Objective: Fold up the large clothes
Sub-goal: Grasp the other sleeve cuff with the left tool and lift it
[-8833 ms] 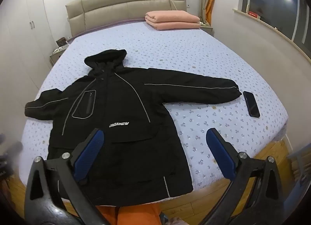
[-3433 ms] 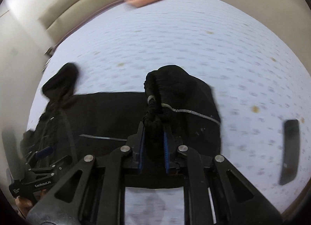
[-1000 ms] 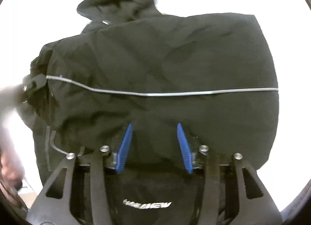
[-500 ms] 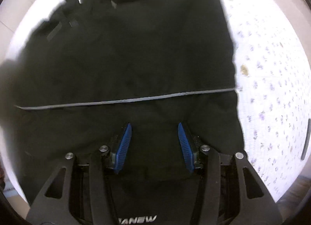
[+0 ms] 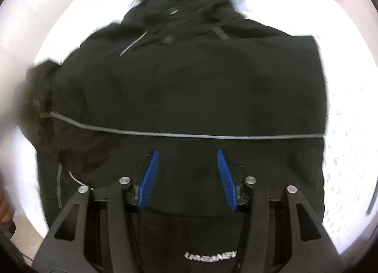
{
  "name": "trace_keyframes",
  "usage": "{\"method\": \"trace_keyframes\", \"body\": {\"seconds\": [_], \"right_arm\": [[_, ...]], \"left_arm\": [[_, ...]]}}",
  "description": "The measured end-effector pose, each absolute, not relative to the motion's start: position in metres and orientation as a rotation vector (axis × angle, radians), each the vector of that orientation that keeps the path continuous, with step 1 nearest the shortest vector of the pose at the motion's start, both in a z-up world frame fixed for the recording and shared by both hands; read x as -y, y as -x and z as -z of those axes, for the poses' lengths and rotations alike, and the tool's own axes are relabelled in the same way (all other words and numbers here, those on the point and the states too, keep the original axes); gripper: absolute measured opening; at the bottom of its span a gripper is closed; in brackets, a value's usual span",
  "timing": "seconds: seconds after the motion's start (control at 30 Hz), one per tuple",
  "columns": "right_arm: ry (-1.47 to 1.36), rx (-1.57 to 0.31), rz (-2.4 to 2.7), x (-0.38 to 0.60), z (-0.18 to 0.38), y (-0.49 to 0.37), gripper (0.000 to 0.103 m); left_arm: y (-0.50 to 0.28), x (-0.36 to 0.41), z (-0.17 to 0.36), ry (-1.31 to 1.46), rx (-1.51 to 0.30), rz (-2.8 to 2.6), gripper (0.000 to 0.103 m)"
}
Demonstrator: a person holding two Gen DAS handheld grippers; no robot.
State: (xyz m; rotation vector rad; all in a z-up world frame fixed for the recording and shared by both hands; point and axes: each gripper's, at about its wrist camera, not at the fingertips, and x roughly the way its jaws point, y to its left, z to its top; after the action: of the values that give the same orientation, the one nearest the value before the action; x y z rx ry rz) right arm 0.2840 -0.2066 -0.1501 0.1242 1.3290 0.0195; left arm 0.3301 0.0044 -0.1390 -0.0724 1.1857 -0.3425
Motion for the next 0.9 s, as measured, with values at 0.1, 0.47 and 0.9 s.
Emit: {"method": "trace_keyframes", "body": {"seconds": [0.1,0.47,0.9], "right_arm": [[-0.087,-1.384,-0.011,0.192,0.174,-0.293,0.049],[-0.050,-1.427,0.009,0.197,0.195,-0.302,0.064],[-0.034,-1.433,0.010,0.207,0.202,-0.300,0.076]], "left_arm": [[-0.334,0.005,0.185,0.052,-1.279,0.332,0.068],[-0.322,-0.032,0.153,0.167,-1.254,0.318,0.068],[-0.315,-0.327,0.130,0.571,-1.064,-0.402,0.068]]}}
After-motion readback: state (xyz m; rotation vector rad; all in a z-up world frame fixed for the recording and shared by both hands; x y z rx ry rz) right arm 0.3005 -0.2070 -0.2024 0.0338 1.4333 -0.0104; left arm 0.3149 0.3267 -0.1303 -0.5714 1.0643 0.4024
